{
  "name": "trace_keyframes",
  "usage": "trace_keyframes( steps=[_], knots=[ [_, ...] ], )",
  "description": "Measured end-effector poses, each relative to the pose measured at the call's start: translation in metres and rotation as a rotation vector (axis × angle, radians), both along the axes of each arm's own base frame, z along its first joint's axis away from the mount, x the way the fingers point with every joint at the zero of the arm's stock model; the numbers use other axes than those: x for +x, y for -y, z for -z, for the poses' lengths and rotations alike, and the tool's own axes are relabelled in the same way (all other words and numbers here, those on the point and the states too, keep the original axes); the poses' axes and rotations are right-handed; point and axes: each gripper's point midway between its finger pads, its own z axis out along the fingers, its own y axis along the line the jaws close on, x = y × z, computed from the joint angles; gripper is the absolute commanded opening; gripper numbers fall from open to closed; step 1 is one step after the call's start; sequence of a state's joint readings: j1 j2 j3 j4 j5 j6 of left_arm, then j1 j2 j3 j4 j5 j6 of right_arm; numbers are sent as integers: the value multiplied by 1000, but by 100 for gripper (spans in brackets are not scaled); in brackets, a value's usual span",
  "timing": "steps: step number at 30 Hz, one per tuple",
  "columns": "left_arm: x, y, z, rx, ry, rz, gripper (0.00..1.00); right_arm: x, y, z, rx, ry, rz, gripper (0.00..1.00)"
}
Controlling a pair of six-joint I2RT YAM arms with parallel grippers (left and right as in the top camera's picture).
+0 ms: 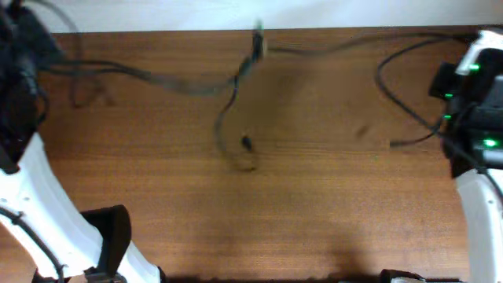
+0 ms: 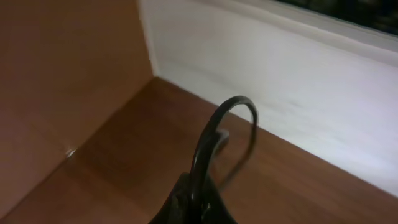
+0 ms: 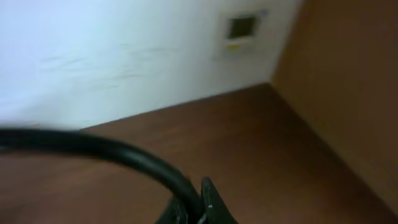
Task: Untangle cables
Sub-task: 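Pull the cables apart, left gripper leftward, right gripper rightward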
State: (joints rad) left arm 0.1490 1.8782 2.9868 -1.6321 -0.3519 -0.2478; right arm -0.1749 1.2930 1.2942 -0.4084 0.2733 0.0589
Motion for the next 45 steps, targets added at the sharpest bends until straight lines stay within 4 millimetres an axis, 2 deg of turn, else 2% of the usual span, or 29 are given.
trace_keyframes(
  steps=[1, 3, 5, 6, 8, 9, 11, 12, 14, 16, 18, 19, 23, 24, 27, 28, 32, 36, 37, 38, 45],
  knots=[
    [-6, -15, 1, -8, -1, -46, 0, -7, 23, 2, 35, 8, 47, 4],
    [-13, -28, 2, -9, -6, -86, 0, -13, 40, 2, 84, 31, 82, 4],
    [-14, -29, 3, -11, -11, -90, 0, -16, 53, -3, 108, 70, 112, 4],
    [-14, -29, 3, -11, -11, -90, 0, -20, 67, -7, 123, 103, 147, 4],
    [-14, -29, 3, -13, -12, -87, 0, -30, 89, -6, 155, 121, 200, 4],
    [-13, -27, 4, -17, -11, -79, 0, -32, 92, -4, 174, 119, 204, 4],
    [-10, -21, 4, -37, -6, -45, 0, -23, 74, -2, 205, 117, 142, 4],
    [-9, -19, 5, -45, -4, -35, 0, -14, 56, -1, 216, 112, 90, 4],
    [-7, -16, 6, -55, -5, -17, 0, 6, -5, 3, 241, 83, -70, 4],
    [-6, -11, 6, -60, -7, 0, 0, 11, -43, 12, 255, 30, -153, 4],
    [-4, -4, 8, -61, -15, 20, 0, 8, -73, 32, 255, -62, -195, 4],
    [-3, 0, 8, -64, -17, 34, 0, 5, -78, 39, 252, -95, -195, 4],
    [3, 17, 8, -70, -13, 88, 0, -29, -94, 109, 262, -421, -176, 4],
    [3, 18, 8, -71, -13, 92, 0, -34, -94, 117, 263, -451, -170, 4],
    [3, 18, 8, -72, -13, 94, 0, -55, -93, 162, 283, -570, -138, 4],
    [3, 19, 9, -73, -16, 95, 0, -63, -92, 183, 287, -609, -126, 4],
    [2, 19, 11, -75, -25, 95, 0, -77, -85, 244, 302, -619, -47, 4],
    [0, 19, 14, -78, -39, 95, 0, -89, -68, 279, 258, -576, 54, 4],
    [0, 19, 13, -78, -38, 95, 0, -98, -60, 289, 235, -572, 98, 32],
    [0, 19, 14, -78, -40, 95, 0, -102, -58, 295, 229, -572, 107, 99],
    [0, 19, 14, -79, -41, 95, 0, -82, -68, 288, 259, -496, 37, 99]
  ],
)
